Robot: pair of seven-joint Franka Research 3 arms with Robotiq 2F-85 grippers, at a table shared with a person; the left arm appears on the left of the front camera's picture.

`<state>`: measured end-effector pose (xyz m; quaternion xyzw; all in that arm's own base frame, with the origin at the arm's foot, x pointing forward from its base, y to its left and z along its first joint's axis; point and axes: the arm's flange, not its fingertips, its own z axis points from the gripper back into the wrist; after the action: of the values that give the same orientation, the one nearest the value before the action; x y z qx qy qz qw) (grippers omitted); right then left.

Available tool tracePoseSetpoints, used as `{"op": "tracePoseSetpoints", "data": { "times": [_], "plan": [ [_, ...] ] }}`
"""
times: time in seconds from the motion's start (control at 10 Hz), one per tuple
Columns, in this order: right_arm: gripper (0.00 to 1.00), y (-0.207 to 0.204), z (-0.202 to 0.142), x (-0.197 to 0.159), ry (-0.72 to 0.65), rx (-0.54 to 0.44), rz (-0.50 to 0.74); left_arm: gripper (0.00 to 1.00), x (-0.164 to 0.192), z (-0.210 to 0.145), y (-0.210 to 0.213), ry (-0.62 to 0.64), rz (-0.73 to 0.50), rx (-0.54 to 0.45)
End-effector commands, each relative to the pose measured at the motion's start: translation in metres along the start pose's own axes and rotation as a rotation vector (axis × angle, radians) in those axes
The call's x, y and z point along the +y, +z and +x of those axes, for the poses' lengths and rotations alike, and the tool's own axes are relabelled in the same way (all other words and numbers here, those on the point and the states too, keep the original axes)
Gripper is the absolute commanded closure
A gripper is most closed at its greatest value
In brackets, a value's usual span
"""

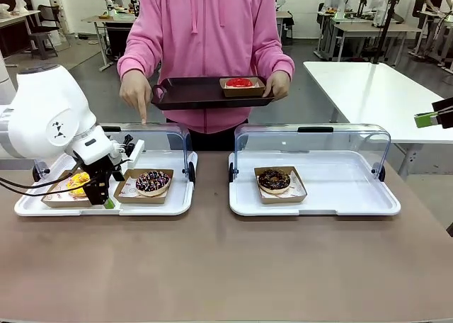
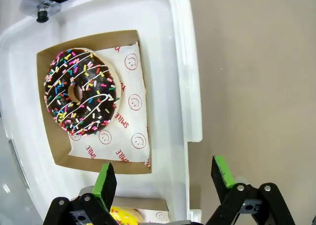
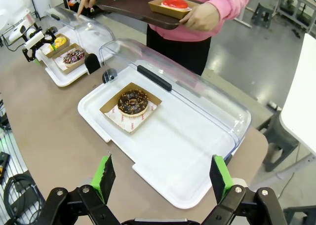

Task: Provide the desired donut to the person.
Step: Pick up and lift the Paper togo box containing the Donut pointed at by the person.

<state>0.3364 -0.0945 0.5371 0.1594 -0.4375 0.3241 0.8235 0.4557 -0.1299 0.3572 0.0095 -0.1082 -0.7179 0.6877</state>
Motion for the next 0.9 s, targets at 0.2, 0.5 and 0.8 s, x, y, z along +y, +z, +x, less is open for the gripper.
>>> {"op": "tracePoseSetpoints", "data": {
  "times": [0.2, 0.5, 0.8],
  "plan": [
    [0.0, 0.0, -0.001, 0.002, -0.014, 0.017, -0.012, 0.0, 0.008, 0.002, -0.014, 0.04, 0.017, 0.019],
    [0.0, 0.0, -0.001, 0.002, -0.014, 0.017, -0.012, 0.59, 0.008, 0.002, -0.018, 0.04, 0.007, 0.018],
    [0.0, 0.0, -0.001, 0.002, -0.014, 0.017, -0.012, 1.0, 0.014, 0.0, -0.027, 0.039, 0.042, 0.022]
  ]
}}
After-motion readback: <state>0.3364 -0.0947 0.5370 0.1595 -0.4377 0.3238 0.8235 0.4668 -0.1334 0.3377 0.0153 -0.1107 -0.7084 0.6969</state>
